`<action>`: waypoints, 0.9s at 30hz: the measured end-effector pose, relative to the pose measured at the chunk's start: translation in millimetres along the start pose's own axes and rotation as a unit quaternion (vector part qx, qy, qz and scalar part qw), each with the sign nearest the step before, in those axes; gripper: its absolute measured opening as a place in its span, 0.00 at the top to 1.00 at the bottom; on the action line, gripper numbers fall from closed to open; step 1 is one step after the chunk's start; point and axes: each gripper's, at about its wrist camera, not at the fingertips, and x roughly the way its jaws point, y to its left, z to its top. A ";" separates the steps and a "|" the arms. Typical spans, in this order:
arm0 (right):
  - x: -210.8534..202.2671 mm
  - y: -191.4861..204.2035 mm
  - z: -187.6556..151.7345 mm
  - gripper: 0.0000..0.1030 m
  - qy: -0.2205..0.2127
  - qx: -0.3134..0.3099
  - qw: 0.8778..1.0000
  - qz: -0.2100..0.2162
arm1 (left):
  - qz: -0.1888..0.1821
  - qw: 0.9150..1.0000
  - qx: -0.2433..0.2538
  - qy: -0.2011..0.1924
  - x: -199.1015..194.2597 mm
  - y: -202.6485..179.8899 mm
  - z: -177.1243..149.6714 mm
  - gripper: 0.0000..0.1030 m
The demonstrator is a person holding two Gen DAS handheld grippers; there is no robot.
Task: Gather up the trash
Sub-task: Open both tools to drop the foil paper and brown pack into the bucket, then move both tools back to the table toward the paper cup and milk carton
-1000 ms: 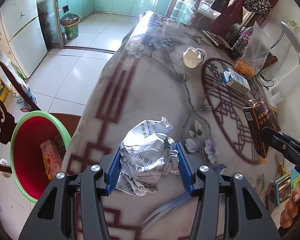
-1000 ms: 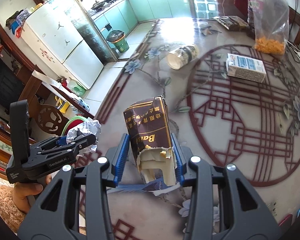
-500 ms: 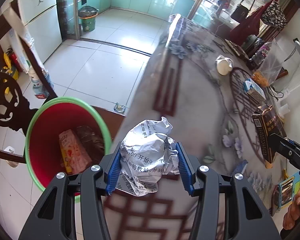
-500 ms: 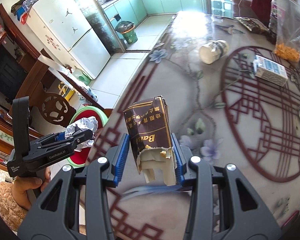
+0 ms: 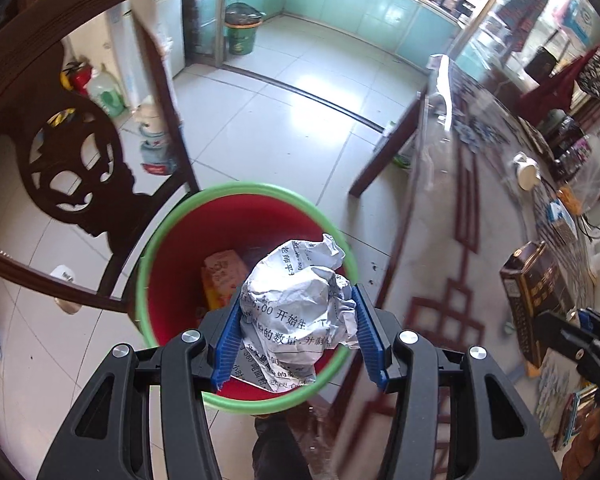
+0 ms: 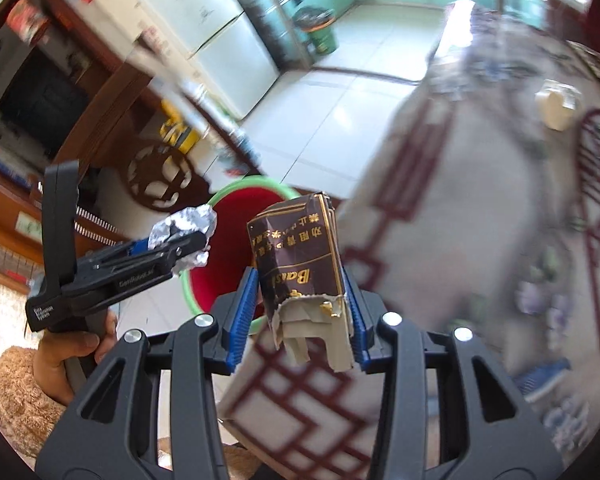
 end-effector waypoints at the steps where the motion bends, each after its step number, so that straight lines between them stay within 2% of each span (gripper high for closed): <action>1: 6.4 6.1 1.7 0.61 0.006 -0.007 1.000 0.001 | 0.003 1.000 -0.007 0.001 1.1 8.4 -0.3 0.53; 9: 53.6 43.4 11.9 0.60 0.051 -0.041 0.998 0.021 | 0.015 0.999 -0.043 0.011 5.8 52.5 -6.8 0.51; 11: 58.4 46.2 14.1 0.39 0.054 -0.031 0.998 0.029 | 0.014 0.998 -0.051 0.015 6.5 58.2 -7.1 0.47; 12: 58.3 46.7 15.1 0.30 0.050 -0.024 0.998 0.031 | 0.014 0.998 -0.058 0.016 7.4 62.1 -6.5 0.42; 16: 51.5 45.3 17.5 0.30 0.037 -0.017 0.999 0.034 | 0.016 0.997 -0.068 0.012 6.9 65.0 -3.8 0.34; 20: 35.5 24.0 17.8 0.30 0.018 0.006 1.000 0.018 | 0.009 0.998 -0.063 0.012 9.3 55.3 2.1 0.33; 27: 0.8 -34.6 7.9 0.28 -0.012 0.047 0.998 -0.033 | -0.015 1.000 -0.013 0.021 19.2 6.7 14.8 0.31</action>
